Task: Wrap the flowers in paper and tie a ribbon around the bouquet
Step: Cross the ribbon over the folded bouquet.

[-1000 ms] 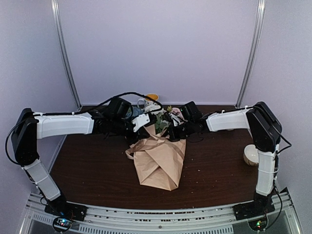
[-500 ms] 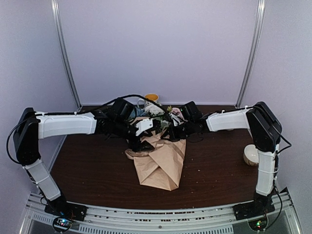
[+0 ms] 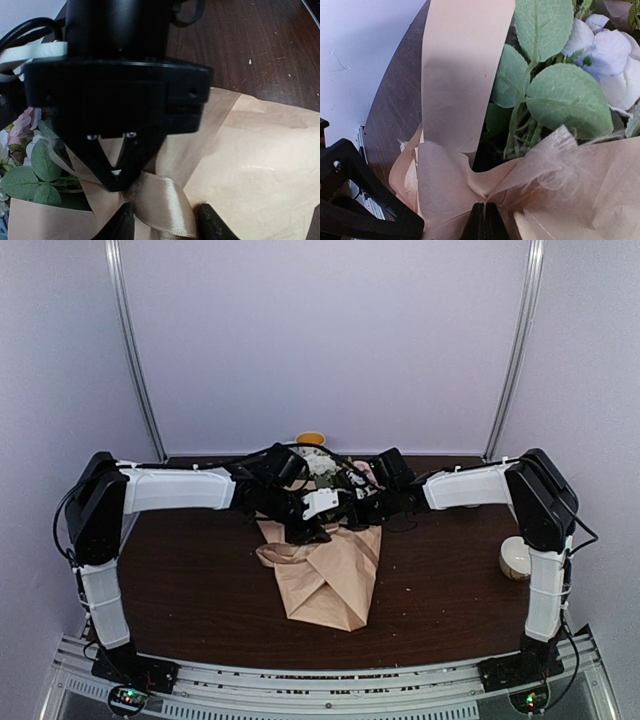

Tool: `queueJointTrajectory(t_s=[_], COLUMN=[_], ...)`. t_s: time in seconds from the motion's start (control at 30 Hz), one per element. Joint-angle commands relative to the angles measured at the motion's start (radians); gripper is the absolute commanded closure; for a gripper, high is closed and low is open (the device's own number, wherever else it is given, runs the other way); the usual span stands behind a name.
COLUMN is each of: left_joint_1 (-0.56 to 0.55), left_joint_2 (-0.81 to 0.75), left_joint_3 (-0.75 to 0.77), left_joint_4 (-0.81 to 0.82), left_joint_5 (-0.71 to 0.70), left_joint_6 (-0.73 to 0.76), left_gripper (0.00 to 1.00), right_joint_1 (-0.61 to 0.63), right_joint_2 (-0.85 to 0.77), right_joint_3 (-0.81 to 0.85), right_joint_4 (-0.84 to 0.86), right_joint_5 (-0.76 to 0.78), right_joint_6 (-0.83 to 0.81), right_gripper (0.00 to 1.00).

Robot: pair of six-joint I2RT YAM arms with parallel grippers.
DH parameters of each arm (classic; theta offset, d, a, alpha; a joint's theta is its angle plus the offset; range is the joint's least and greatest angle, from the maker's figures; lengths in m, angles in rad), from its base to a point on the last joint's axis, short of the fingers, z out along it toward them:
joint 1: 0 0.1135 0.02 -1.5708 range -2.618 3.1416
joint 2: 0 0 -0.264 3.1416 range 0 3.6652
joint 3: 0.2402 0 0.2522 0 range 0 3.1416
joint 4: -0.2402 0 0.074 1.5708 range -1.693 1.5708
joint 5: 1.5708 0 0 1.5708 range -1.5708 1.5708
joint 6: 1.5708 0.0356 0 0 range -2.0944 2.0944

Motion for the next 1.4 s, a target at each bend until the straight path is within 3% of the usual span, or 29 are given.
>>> queueJointTrajectory(t_s=[0.0, 0.13, 0.57, 0.83, 1.0, 1.13, 1.37], left_joint_1=[0.0, 0.001, 0.012, 0.023, 0.032, 0.033, 0.044], left_joint_2=[0.024, 0.02, -0.141, -0.143, -0.151, -0.133, -0.108], left_joint_3=[0.054, 0.05, -0.119, -0.13, -0.144, -0.14, -0.159], left_joint_4=[0.002, 0.007, 0.304, 0.337, 0.365, 0.358, 0.383], left_joint_5=[-0.053, -0.059, -0.029, -0.011, 0.007, 0.007, 0.027], left_joint_6=[-0.004, -0.019, -0.114, -0.149, -0.169, -0.169, -0.189], left_gripper=[0.69, 1.0, 1.0, 1.0, 1.0, 1.0, 1.0], right_joint_1=[-0.001, -0.001, 0.003, 0.012, 0.022, 0.02, -0.076], right_joint_2=[-0.024, -0.036, -0.103, -0.097, -0.128, -0.169, -0.255], right_joint_3=[0.004, 0.001, -0.082, -0.105, -0.109, -0.126, -0.23], right_joint_4=[-0.014, -0.029, -0.048, -0.092, -0.277, -0.405, -0.296], right_joint_5=[0.006, 0.003, -0.259, -0.394, -0.487, -0.421, -0.233], right_joint_6=[0.003, -0.01, -0.161, -0.232, -0.401, -0.522, -0.371], right_gripper=[1.0, 1.0, 0.99, 0.85, 0.72, 0.68, 0.66])
